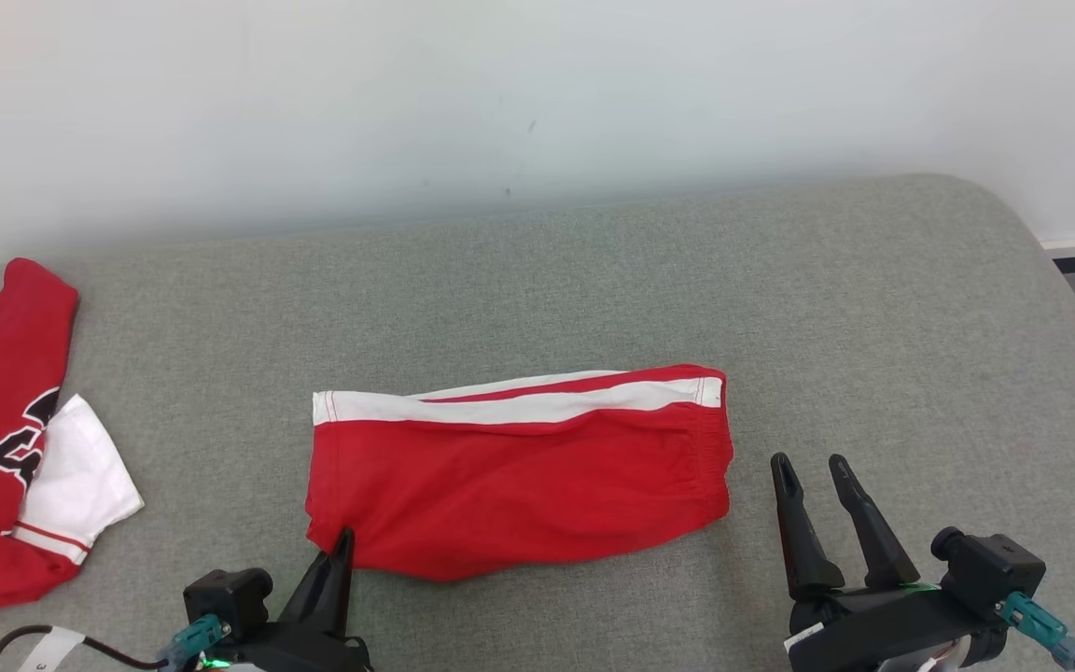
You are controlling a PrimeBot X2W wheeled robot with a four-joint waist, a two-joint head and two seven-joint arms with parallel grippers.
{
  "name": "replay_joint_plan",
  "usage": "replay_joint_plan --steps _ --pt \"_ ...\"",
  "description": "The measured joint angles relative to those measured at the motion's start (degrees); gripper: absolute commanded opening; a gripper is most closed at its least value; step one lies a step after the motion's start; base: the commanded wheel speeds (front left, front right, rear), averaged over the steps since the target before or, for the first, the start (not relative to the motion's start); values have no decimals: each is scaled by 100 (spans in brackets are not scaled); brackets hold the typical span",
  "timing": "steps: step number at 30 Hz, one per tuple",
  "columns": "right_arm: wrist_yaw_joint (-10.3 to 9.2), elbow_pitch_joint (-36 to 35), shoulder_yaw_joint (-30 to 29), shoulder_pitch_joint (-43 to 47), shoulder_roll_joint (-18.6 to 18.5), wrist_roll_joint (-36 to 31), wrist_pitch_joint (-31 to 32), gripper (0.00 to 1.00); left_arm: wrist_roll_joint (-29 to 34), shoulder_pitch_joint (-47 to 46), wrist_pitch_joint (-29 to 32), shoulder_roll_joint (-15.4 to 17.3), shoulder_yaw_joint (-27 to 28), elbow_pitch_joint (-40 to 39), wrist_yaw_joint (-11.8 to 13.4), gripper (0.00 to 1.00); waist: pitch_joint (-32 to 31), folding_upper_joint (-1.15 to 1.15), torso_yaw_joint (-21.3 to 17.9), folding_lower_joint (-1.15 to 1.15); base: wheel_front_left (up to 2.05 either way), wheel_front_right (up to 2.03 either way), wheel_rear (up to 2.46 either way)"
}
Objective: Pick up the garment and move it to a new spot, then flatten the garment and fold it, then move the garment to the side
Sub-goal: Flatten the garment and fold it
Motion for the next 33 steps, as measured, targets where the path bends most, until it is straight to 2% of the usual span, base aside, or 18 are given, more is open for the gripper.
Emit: replay_joint_plan --steps 2,3,4,5,11,16,24,33 --pt "0 -15 8 2 -4 0 11 100 44 30 0 -12 30 -20 1 0 -18 0 10 0 0 0 0" --pt "0 -21 12 2 -4 0 35 100 77 34 0 -16 51 -27 14 11 -19 0 8 0 0 0 0" --pt "0 -26 14 3 -8 0 49 100 105 36 0 -24 82 -43 23 47 -17 0 6 0 0 0 0" --pt "0 -32 16 3 -13 0 52 100 144 43 0 -31 120 -82 44 100 -12 0 4 0 0 0 0" --pt "0 -47 19 4 -12 1 38 100 463 192 0 -75 386 -536 70 100 -18 1 9 1 0 0 0" --pt "0 -40 -25 3 21 -26 -36 100 918 570 0 -101 745 -1214 232 100 -81 1 54 1 0 0 0" --pt "0 -52 -370 90 19 -457 -138 100 1530 1251 0 -141 1360 -2403 372 100 -212 1 212 1 0 0 0" --pt "0 -80 -673 215 44 -1006 -172 100 1908 1714 0 -103 1844 -3047 435 100 -346 0 439 0 0 0 0"
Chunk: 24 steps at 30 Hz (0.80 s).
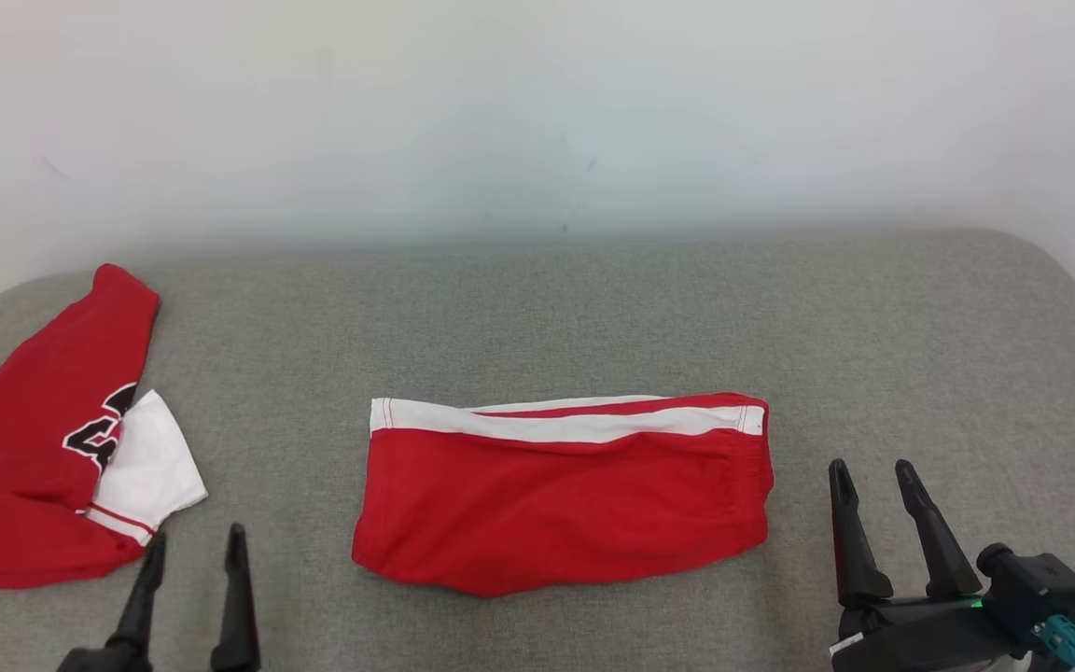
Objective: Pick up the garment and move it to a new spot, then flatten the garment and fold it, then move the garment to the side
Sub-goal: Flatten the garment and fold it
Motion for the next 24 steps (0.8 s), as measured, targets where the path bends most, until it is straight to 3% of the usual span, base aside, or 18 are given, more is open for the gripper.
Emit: replay_joint_plan --steps 7,24 --pt "0 52 -131 101 62 -143 -15 100 23 377 0 -40 256 -399 155 100 -66 0 34 0 0 0 0" --pt "0 326 -185 182 157 -485 -26 100 269 521 0 -78 102 -227 -14 100 -59 0 59 0 0 0 0"
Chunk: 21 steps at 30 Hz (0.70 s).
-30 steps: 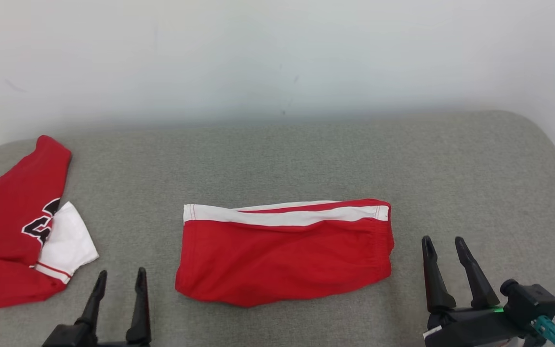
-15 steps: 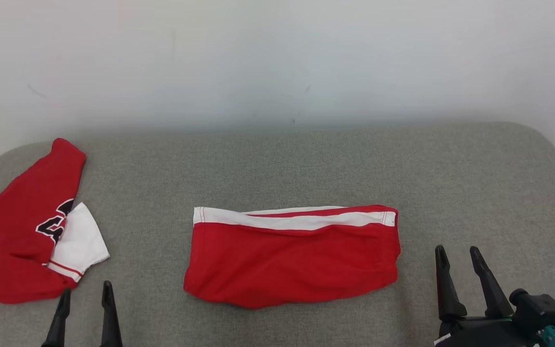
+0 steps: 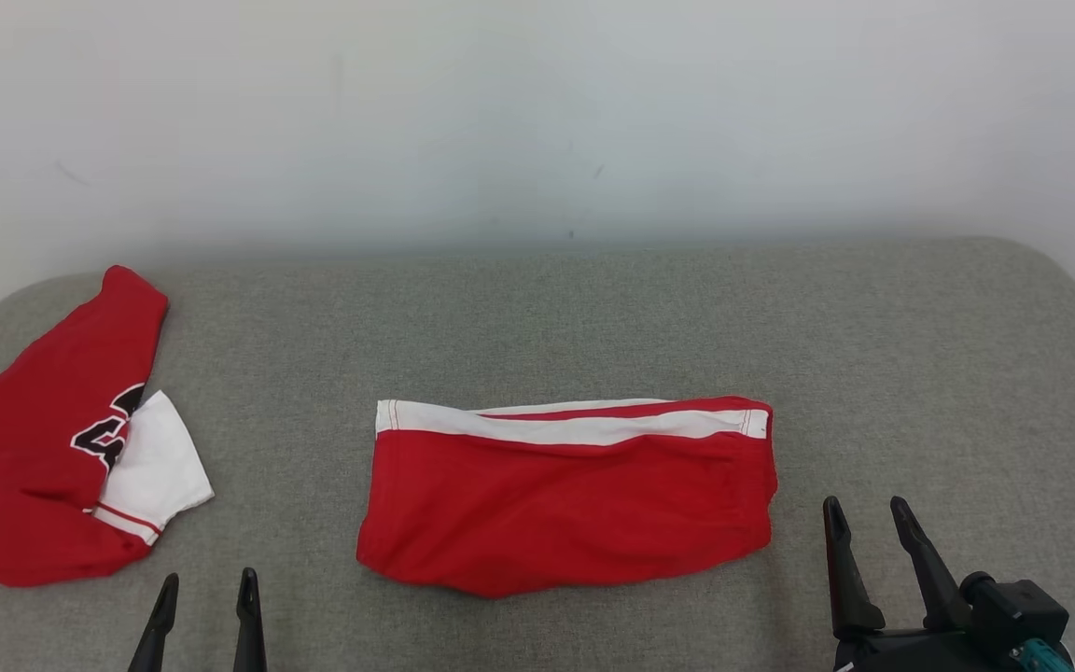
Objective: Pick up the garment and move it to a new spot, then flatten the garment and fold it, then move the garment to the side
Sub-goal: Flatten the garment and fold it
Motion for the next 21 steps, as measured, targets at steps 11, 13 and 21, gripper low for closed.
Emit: replay_joint_plan --steps 11,13,21 --pt "0 26 -30 -20 3 -83 27 100 125 -6 0 9 33 -18 49 100 -7 0 2 0 0 0 0" --pt "0 23 -35 -20 3 -105 27 100 125 -6 0 9 38 -16 51 100 -8 0 8 0 0 0 0" --pt "0 22 -8 -22 8 -124 43 100 123 -4 0 8 86 -4 49 100 -22 0 -10 0 0 0 0"
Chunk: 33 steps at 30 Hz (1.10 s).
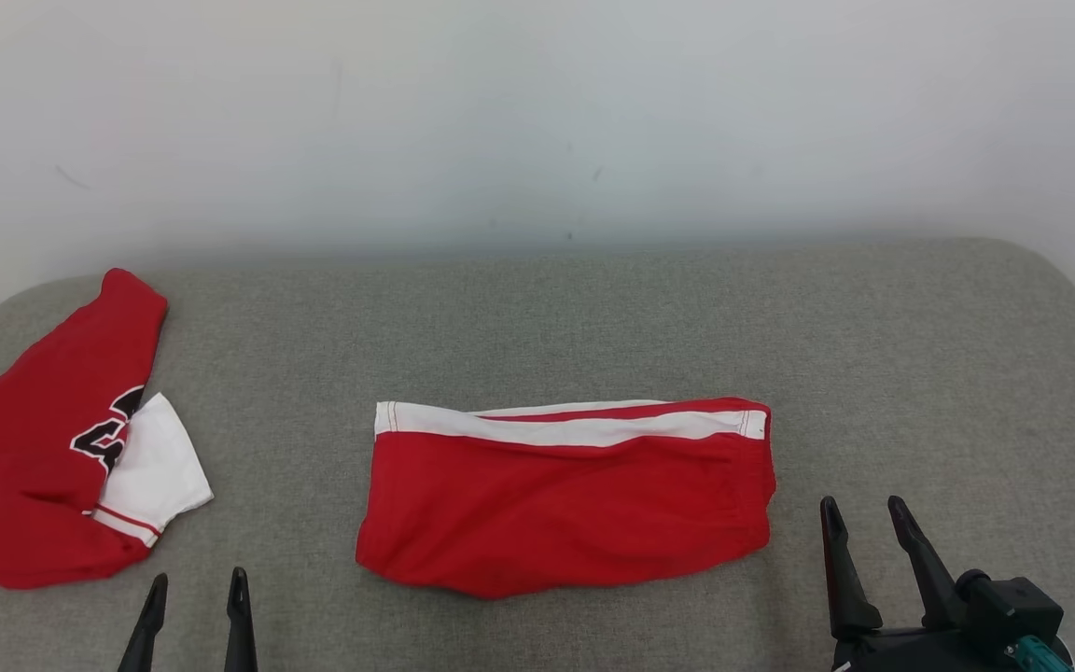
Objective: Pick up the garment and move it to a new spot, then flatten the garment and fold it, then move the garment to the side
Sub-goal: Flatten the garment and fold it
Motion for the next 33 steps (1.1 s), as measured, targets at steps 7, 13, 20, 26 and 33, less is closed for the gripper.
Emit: replay_joint_plan --steps 7,13,20,26,33 --pt "0 -25 -12 1 2 -35 11 100 -7 2 0 -1 5 -2 2 100 -3 0 -27 0 0 0 0" --pt "0 -36 -9 3 3 -43 45 100 -16 7 0 -3 -4 -12 3 100 6 0 -44 0 0 0 0" --pt "0 -35 3 3 -10 -42 45 100 -18 6 0 -5 -7 -23 3 100 15 0 -70 0 0 0 0" --pt "0 -31 3 3 -25 -42 45 100 -25 8 0 -8 -8 -24 3 100 22 0 -85 0 0 0 0" --pt "0 -33 68 -207 -97 -158 58 100 -36 7 0 -11 -87 -20 2 100 29 0 -34 0 0 0 0"
